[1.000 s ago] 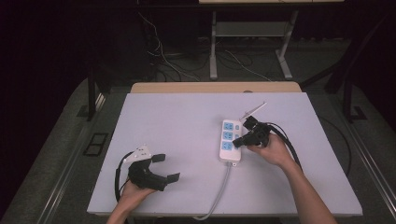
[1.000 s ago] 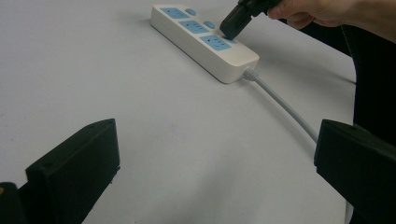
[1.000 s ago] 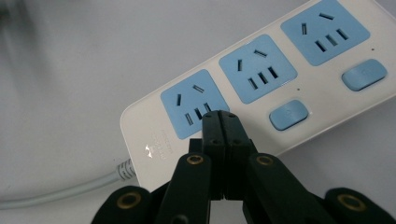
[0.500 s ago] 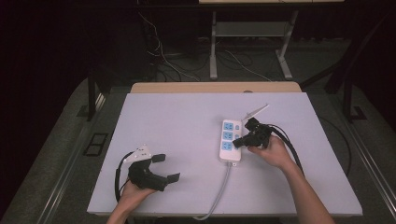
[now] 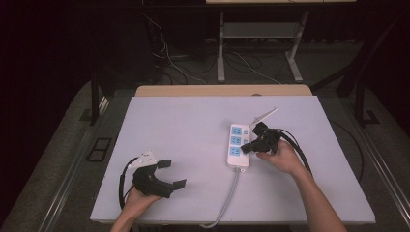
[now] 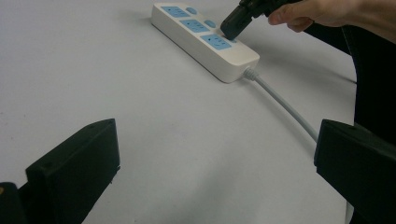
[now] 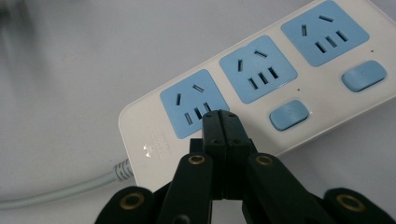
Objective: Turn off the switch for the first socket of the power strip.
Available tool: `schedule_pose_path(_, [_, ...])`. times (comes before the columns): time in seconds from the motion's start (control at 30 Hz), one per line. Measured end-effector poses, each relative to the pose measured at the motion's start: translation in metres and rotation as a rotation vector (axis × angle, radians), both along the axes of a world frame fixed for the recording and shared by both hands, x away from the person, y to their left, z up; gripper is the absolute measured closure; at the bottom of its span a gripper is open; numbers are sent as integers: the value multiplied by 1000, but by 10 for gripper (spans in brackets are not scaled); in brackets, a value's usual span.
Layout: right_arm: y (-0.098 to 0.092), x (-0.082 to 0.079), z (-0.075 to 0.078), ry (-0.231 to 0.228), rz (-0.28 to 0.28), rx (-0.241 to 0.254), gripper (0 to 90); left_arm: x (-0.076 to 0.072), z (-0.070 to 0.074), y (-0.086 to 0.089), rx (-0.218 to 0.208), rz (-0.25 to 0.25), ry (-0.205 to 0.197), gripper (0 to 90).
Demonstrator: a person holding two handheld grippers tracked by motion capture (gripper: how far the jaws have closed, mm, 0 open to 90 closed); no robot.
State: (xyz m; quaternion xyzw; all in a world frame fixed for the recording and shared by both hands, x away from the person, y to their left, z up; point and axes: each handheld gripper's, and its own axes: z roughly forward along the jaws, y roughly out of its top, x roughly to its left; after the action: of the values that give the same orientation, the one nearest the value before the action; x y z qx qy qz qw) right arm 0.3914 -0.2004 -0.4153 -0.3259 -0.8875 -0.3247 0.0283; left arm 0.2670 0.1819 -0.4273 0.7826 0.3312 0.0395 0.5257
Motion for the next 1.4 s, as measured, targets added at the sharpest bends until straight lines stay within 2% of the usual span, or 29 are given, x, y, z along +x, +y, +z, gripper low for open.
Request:
schedule_pose_path(0.17, [1, 0, 0, -4, 6, -4, 900, 1, 0, 1, 0, 3, 1, 0])
schedule_pose_path(0.33, [3, -3, 1, -42, 24, -21, 900, 1, 0, 1, 1, 4, 2, 0])
schedule_pose_path(0.57, [5, -2, 4, -42, 36, -50, 900, 2, -1, 1, -3, 5, 1, 0])
schedule_pose_path(0.63, [4, -2, 8, -55, 28, -22, 900, 2, 0, 2, -6, 8, 1, 0])
schedule_pose_path(0.7, [3, -1, 10, -56, 26, -28, 900, 2, 0, 2, -7, 9, 0, 0])
schedule_pose_path(0.83, [-2, -1, 15, -63, 15, 6, 900, 3, 0, 3, -7, 10, 2, 0])
schedule_pose_path(1.4, [-31, -5, 31, -78, -54, 26, 900, 2, 0, 5, -22, 21, 0, 0])
